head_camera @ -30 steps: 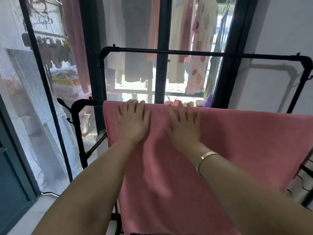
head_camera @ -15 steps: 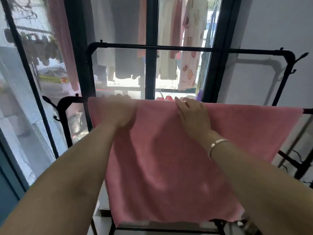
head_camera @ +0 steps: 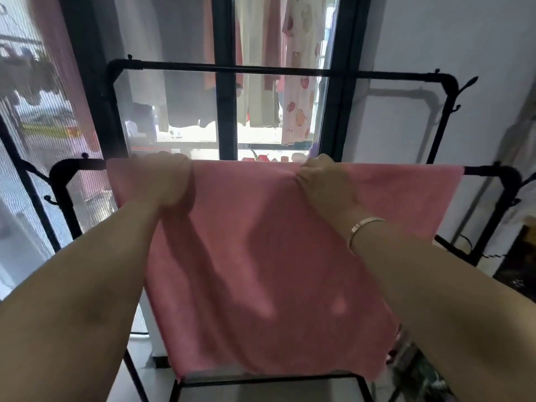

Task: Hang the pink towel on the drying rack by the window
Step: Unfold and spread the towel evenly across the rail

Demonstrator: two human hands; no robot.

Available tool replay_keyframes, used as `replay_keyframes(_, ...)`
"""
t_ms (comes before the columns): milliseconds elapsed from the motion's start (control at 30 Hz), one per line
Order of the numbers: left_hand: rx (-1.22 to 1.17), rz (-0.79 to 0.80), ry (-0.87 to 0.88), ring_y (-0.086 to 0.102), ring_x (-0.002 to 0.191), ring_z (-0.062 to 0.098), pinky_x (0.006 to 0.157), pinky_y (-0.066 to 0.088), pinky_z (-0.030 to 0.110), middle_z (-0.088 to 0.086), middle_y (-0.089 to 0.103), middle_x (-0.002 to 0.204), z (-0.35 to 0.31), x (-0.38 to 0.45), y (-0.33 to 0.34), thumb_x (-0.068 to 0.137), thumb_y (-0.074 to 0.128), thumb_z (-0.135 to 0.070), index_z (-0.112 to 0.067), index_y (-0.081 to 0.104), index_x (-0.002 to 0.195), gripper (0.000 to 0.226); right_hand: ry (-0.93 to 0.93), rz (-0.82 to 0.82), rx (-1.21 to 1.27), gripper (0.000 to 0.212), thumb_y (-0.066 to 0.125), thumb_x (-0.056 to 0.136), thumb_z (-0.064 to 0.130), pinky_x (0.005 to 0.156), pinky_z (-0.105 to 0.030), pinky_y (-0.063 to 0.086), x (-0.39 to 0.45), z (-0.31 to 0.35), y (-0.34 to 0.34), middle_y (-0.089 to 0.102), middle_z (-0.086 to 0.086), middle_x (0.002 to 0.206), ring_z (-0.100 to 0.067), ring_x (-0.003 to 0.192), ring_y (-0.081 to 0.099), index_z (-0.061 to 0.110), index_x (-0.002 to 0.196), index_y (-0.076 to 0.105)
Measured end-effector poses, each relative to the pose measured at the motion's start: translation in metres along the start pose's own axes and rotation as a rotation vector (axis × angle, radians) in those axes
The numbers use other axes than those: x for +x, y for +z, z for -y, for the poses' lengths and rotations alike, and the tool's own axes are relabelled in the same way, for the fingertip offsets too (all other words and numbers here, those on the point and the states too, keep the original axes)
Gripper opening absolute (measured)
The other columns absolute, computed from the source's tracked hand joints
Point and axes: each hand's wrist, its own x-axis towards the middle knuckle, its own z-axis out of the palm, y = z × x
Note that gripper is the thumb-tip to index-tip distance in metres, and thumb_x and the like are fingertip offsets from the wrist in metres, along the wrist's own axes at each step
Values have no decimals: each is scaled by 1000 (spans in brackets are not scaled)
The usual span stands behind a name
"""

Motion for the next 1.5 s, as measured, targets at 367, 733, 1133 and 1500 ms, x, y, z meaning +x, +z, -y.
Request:
replay_keyframes(367,-41,-8,-25,23,138,30,112,10,55,9,39,147,5,-13,19,95,24,-56,-27,38,140,56,233,63,-8,58,46,95,40,111,-51,21,-34,-72,28,37,-12,149,-34,140,26,20,146,28)
replay_keyframes(733,24,-108,95,12,147,26,117,1,48,8,23,158,-80,-28,20,93,17,-63,-16,25,150,75,171,79,-15,62,45,95,44,113,-51,21,-47,-92,15,29,-10,154,-32,143,21,23,149,21)
replay_keyframes(1133,14,-92,39,20,142,32,115,12,50,13,39,147,-123,-36,24,95,36,-55,-11,35,144,66,264,88,-84,61,45,95,43,112,-53,23,-72,-173,4,37,-15,148,-35,140,26,14,146,28)
replay_keyframes(1500,60,-62,36,22,140,29,114,12,51,10,40,144,-124,-35,22,89,20,-65,-21,35,141,70,312,130,-73,62,46,94,43,114,-56,21,-81,-205,-2,36,-14,148,-35,140,23,14,145,28)
